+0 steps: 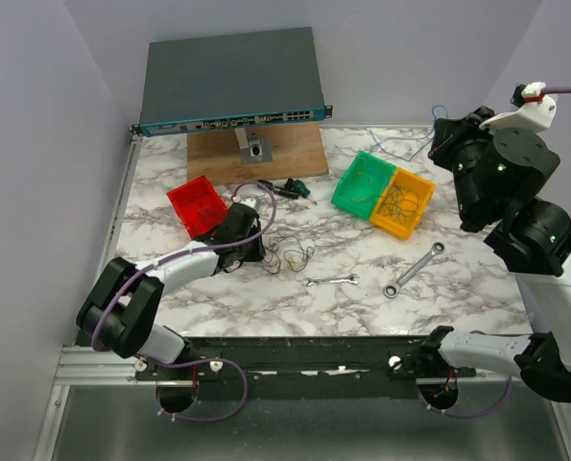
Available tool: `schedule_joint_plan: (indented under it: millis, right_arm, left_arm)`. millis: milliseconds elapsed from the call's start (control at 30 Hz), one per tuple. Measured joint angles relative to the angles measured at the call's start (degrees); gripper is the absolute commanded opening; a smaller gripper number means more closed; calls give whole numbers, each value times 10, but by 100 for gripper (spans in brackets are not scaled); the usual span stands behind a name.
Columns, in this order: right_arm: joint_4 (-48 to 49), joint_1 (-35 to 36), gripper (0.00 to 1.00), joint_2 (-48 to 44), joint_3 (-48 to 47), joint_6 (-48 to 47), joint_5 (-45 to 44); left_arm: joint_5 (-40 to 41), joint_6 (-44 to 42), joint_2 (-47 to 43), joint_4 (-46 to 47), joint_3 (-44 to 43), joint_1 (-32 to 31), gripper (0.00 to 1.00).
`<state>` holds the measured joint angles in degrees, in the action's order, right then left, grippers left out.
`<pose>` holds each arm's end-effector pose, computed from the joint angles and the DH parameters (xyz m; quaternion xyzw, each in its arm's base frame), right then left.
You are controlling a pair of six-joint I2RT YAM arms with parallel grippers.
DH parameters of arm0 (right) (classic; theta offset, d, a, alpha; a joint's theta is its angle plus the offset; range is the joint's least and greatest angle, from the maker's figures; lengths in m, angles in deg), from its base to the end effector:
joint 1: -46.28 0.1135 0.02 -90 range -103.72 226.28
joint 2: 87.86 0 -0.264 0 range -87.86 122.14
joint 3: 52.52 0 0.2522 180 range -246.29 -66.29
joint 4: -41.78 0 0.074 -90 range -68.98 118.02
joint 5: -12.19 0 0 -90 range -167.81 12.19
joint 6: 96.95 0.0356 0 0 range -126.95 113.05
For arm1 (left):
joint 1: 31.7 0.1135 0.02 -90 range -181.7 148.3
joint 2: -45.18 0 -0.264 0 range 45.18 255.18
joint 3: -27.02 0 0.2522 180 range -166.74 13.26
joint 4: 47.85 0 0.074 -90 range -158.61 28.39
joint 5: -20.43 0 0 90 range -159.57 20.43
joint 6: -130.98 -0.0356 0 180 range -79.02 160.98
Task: Untangle the cables
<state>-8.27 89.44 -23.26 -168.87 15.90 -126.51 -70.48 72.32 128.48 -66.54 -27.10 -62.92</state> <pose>0.1353 0.0902 0.5529 0.1793 0.6768 0.1152 0.7046 0.2416 -0.1471 0.1715 0.0019 0.9331 -0.1929 0.3033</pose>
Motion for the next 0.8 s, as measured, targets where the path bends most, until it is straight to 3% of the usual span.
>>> schedule_joint_plan:
  millis: [100,300,433,800]
  right_arm:
    - [-10,0,1,1,16,-7,-26]
    - [-32,0,1,12,68,-20,-77]
    - [-45,-14,1,24,119,-19,-89]
    - [-19,-177,1,53,192,-30,-7]
  left_arm:
    - [0,1,-21,11,14,0,0]
    - [-3,2,-109,50,66,0,0]
    - [-3,2,-122,66,72,0,0]
    - [-10,-1,-133,77,77,0,0]
